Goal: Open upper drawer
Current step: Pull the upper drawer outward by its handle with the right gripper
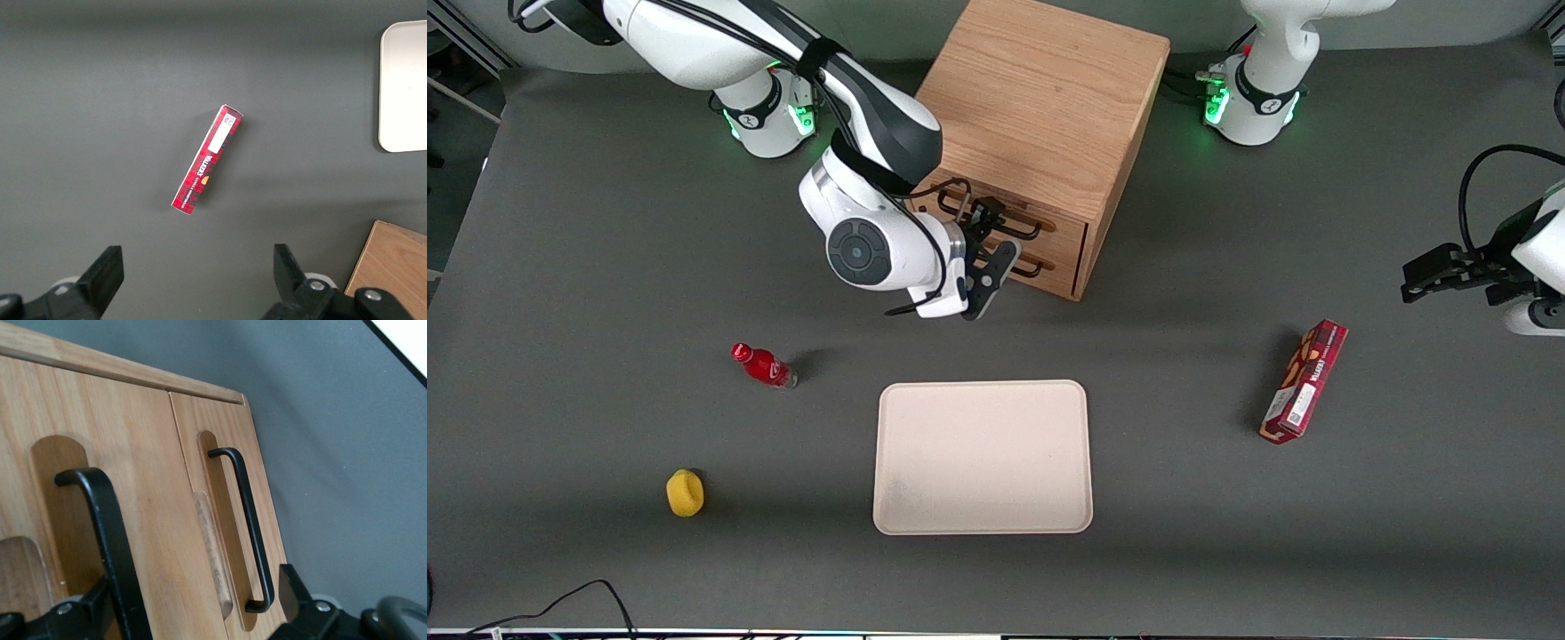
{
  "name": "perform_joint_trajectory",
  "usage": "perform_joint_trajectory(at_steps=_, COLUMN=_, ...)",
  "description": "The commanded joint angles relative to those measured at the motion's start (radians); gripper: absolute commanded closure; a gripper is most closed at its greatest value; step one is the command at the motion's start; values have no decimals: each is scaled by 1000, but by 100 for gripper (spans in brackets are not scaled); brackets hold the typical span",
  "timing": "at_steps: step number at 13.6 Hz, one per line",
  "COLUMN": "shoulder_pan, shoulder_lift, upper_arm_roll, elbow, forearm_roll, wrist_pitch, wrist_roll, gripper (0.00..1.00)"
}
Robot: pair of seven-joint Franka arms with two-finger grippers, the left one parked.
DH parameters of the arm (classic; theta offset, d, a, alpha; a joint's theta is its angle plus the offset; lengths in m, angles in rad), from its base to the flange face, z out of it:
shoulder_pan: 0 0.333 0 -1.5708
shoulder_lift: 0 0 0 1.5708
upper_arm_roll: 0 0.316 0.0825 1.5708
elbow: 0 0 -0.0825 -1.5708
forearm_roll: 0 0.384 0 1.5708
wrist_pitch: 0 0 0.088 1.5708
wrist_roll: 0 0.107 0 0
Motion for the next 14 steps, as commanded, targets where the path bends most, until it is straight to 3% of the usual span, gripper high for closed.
perform_joint_trajectory(at_steps=1, shoulder_pan=-10, shoulder_lift=51, upper_arm_roll=2, elbow=67, forearm_roll=-45, wrist_pitch=12, wrist_roll=20, gripper=0)
perform_joint_trajectory(at_steps=6, shoulder_pan=-27, shoulder_lift=125, upper_arm_roll=-17, elbow=199, forearm_roll=-94, wrist_pitch=-26, wrist_roll=15, gripper=0)
perform_joint_trajectory(at_steps=14, shoulder_pan=-30, shoulder_lift=200, upper_arm_roll=-94, elbow=355, forearm_roll=-91, wrist_pitch=-97, wrist_roll=10, gripper=0)
